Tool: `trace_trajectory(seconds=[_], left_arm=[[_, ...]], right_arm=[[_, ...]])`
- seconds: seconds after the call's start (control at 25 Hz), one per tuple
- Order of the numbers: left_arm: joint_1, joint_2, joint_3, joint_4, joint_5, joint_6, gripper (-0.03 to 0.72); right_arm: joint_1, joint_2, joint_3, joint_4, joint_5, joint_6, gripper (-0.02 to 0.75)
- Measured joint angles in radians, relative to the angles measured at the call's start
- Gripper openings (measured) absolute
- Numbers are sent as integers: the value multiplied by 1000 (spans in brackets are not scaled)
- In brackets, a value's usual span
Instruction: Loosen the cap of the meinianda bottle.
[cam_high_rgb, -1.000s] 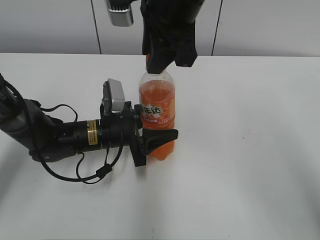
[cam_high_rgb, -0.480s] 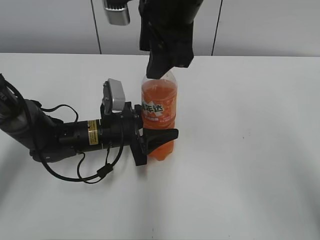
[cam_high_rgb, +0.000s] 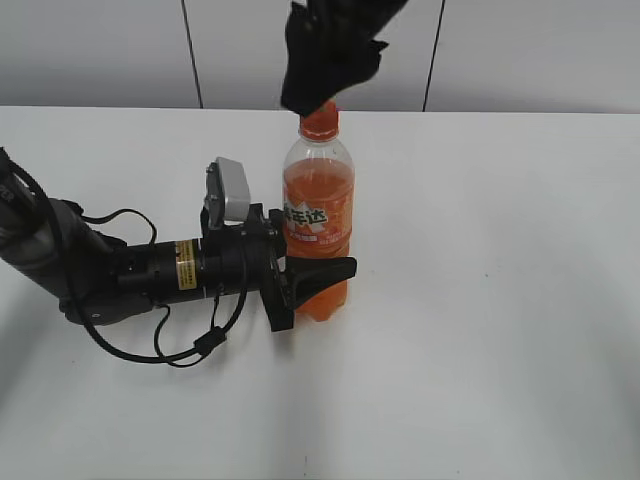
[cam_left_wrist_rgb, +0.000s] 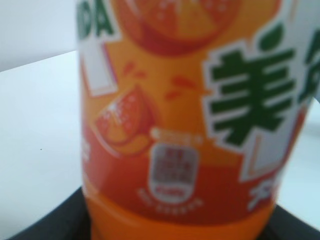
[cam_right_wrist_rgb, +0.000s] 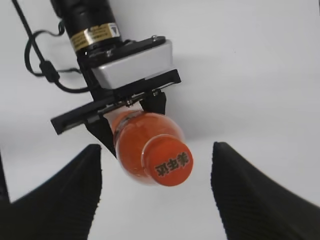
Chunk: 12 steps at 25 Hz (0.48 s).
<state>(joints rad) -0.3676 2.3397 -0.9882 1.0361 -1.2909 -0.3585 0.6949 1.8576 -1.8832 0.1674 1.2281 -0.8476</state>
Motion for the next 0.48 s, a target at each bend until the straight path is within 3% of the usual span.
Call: trace_trajectory(seconds=[0.28,0.48], left_arm=[[0,0,0,0,0,0,395],[0,0,0,-1,0,0,395]], right_arm=[[1,-12,-31,-59,0,715,514],[1,-12,-31,-90,0,935,514]])
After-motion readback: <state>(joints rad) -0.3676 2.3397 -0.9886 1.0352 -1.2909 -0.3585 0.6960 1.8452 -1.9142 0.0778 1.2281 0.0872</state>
